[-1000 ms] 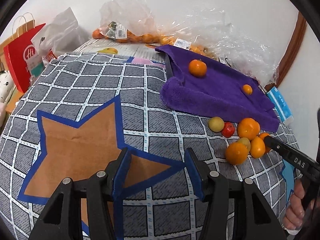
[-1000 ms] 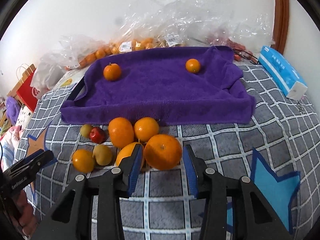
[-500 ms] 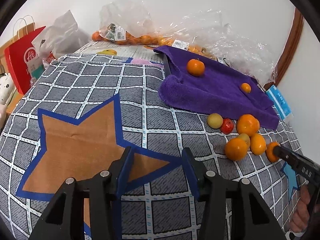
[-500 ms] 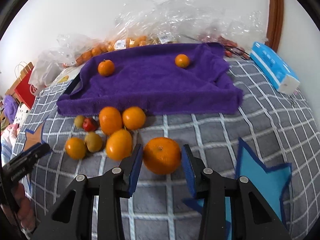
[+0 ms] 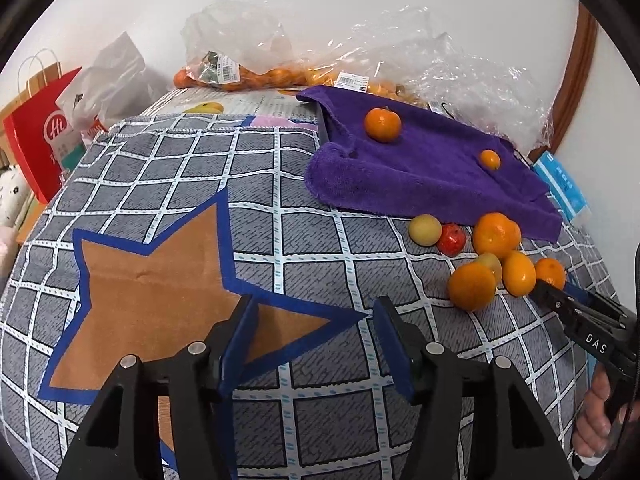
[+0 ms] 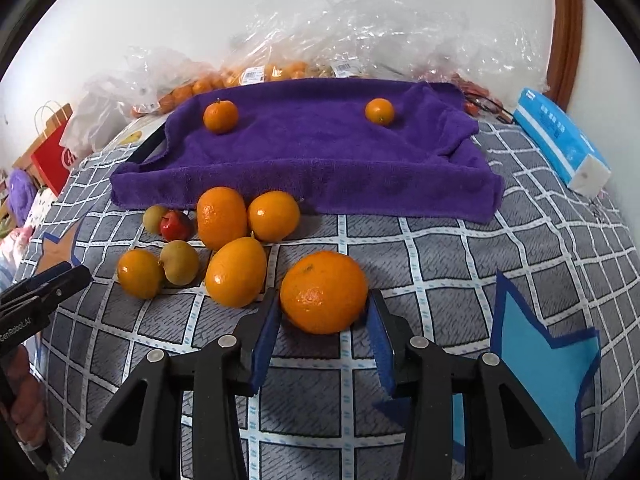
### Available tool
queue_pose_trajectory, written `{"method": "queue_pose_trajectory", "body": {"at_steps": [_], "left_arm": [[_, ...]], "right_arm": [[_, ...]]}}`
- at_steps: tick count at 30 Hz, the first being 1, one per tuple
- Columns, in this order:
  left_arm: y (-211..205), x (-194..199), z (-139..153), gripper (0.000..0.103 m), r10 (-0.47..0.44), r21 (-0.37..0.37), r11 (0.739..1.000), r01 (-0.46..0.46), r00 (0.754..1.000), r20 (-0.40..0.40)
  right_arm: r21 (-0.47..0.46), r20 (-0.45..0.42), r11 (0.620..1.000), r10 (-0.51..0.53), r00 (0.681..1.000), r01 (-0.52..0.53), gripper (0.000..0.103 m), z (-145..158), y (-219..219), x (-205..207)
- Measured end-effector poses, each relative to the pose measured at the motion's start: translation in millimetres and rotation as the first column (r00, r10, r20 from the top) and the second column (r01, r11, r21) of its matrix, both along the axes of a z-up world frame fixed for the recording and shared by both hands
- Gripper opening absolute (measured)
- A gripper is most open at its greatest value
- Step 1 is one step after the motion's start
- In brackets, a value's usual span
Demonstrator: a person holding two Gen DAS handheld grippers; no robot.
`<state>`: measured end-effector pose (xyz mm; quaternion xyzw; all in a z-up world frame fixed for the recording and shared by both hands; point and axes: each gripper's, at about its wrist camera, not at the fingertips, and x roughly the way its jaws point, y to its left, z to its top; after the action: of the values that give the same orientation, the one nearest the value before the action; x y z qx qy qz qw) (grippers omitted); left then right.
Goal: Organize fruits
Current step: 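Grasp the large orange with the right tool while the left tool grasps another orange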
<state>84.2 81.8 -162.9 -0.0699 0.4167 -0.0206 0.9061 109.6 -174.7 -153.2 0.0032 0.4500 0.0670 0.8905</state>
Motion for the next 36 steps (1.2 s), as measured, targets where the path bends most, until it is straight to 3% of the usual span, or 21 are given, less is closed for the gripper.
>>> {"method": "queue_pose_trajectory", "body": {"at_steps": [2,4,5,10,16,21,22,23,28,33,36], "left_arm": [[-2,-2,2,0.056,-0.011,0.002,1.000,0.011,1.000,0.006],[-5,-3,5,0.044,-0.027,-0.003,1.000,0.027,1.000,0.000],[-9,-4,8,0.043,-0.046,-0.017,0.999,0.046,0.999,-0.003],[-34,-4,24,0.045,-0.148,-0.072,0.986,0.151,0.988,0.042],[-72,5,22,0.049,-0.232,-0.032,0.972,0.233,0.972,0.027],[-82,17,11,0.048,-0.220,-0.062,0.974,0.219,0.975,-0.021],[-84,20,8,0.036,-0.214,-0.051,0.976,0.212,0.976,-0.036],[-86,22,6,0.034,-0.220,-0.042,0.975,0.218,0.975,-0.044],[-77,11,18,0.034,-0.231,-0.028,0.973,0.230,0.973,-0.014],[-60,7,15,0.034,-0.166,0.068,0.983,0.169,0.985,-0.054],[-49,6,9,0.034,-0.144,0.047,0.988,0.146,0.988,-0.053]], "right_arm": [[-0.019,0.009,1.000,0.001,1.000,-0.001,0.042,0,0,-1],[-0.043,0.019,0.999,-0.005,1.000,0.006,0.042,2,-4,-5],[-0.046,0.021,0.999,-0.009,1.000,0.010,0.042,2,-7,-7],[-0.019,0.018,0.999,-0.044,0.999,0.044,0.042,2,-26,-18],[0.009,0.027,0.998,-0.069,0.997,0.068,0.042,1,-34,-21],[-0.014,0.051,0.998,-0.053,0.997,0.054,0.042,4,-29,-25],[-0.011,0.053,0.999,-0.047,0.997,0.048,0.042,4,-28,-25],[-0.009,0.053,0.999,-0.045,0.998,0.045,0.042,4,-28,-25],[0.004,0.048,0.999,-0.051,0.998,0.051,0.042,3,-31,-26],[0.010,0.031,0.999,-0.051,0.998,0.050,0.042,1,-31,-23],[0.011,0.026,0.999,-0.048,0.998,0.048,0.042,1,-30,-22]]}}
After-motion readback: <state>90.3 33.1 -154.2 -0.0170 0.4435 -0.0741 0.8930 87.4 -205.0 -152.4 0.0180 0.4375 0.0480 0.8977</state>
